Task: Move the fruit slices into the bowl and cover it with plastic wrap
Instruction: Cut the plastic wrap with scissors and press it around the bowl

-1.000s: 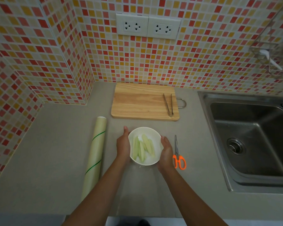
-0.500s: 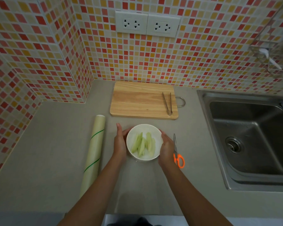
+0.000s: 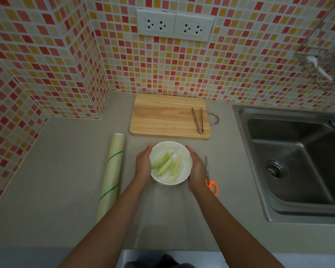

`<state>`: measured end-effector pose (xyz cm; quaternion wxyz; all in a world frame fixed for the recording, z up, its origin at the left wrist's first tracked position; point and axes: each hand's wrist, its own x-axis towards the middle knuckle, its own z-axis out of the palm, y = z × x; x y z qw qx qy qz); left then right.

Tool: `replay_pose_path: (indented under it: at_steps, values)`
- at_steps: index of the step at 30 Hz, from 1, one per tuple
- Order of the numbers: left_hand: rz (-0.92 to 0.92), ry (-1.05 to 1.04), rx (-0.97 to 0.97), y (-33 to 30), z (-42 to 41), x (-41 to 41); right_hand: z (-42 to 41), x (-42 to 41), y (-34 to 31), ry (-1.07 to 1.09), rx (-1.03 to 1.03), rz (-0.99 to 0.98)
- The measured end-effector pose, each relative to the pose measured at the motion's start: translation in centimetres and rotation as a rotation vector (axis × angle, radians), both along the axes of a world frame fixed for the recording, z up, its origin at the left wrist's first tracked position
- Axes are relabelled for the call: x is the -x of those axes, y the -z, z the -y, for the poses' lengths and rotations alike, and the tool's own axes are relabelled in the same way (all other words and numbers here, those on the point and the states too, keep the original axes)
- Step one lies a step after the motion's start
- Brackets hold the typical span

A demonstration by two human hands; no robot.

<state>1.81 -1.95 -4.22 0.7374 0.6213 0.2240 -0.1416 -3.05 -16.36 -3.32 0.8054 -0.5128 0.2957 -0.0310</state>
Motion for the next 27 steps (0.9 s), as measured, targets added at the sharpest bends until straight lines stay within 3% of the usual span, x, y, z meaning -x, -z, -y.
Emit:
replay_pose_path:
  at_steps: [6, 10, 14, 20, 27]
  values:
    - [-0.141, 0.085, 0.200, -1.3, -0.2, -0.3, -0.2, -0.3, -0.2, 0.072, -0.012, -0.100]
    - [-0.143, 0.004, 0.281, -0.6, 0.4, 1.2, -0.6, -0.4, -0.1, 0.142, -0.032, -0.079]
    - [-0.171, -0.123, 0.287, -1.0, 1.6, 2.4, -1.7, -0.2, -0.3, 0.173, -0.023, -0.055]
    - [-0.137, -0.009, 0.118, -1.3, -0.1, 0.2, -0.6, 0.0, -0.9, 0.058, -0.027, -0.017]
    - [-0.201, 0.031, 0.270, -2.0, 0.0, 0.8, -0.9, 0.3, -1.2, 0.055, -0.064, -0.033]
